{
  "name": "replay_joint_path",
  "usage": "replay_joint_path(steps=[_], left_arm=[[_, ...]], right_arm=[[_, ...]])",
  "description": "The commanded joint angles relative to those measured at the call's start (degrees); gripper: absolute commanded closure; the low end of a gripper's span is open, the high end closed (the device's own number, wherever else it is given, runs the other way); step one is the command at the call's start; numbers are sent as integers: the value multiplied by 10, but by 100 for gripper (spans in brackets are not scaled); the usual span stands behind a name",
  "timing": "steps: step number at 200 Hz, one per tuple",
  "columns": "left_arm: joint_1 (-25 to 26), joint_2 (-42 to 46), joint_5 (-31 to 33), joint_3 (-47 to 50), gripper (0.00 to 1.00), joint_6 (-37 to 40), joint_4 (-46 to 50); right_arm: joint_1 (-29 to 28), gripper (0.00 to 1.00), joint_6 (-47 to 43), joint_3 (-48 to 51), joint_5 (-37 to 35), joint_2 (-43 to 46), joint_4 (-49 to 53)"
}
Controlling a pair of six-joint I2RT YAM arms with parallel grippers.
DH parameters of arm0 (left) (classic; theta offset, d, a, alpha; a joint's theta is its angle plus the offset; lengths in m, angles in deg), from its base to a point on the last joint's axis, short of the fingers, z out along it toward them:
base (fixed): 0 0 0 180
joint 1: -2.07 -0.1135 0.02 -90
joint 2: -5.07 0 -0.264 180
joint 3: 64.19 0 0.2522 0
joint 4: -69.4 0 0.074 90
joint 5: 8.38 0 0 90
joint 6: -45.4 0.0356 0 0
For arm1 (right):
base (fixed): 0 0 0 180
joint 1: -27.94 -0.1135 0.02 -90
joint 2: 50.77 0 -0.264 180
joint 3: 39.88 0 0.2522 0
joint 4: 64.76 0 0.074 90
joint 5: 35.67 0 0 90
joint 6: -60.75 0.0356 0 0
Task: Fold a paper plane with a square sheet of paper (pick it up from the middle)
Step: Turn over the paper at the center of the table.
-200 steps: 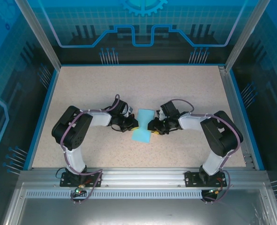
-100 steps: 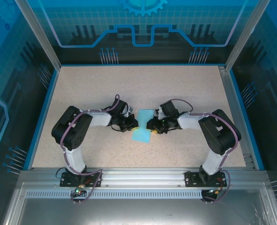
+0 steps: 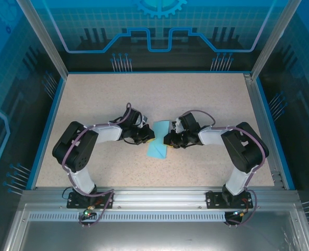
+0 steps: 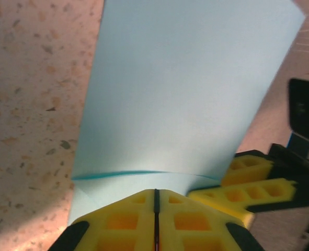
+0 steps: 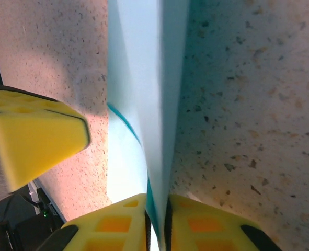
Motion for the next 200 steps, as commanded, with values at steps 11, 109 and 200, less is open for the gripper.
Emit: replay_joint_path(steps=[11, 109, 200], left_arm=[[3, 73, 70, 20, 83, -10, 33], [1, 284, 297, 52, 62, -7, 150], [-6, 372, 401, 91, 45, -36, 178]], right_arm=[[-2, 89, -29, -6, 17, 10, 4], [-16, 94, -199, -178, -191, 138, 373], [-109, 93, -214, -390, -599, 66, 688]])
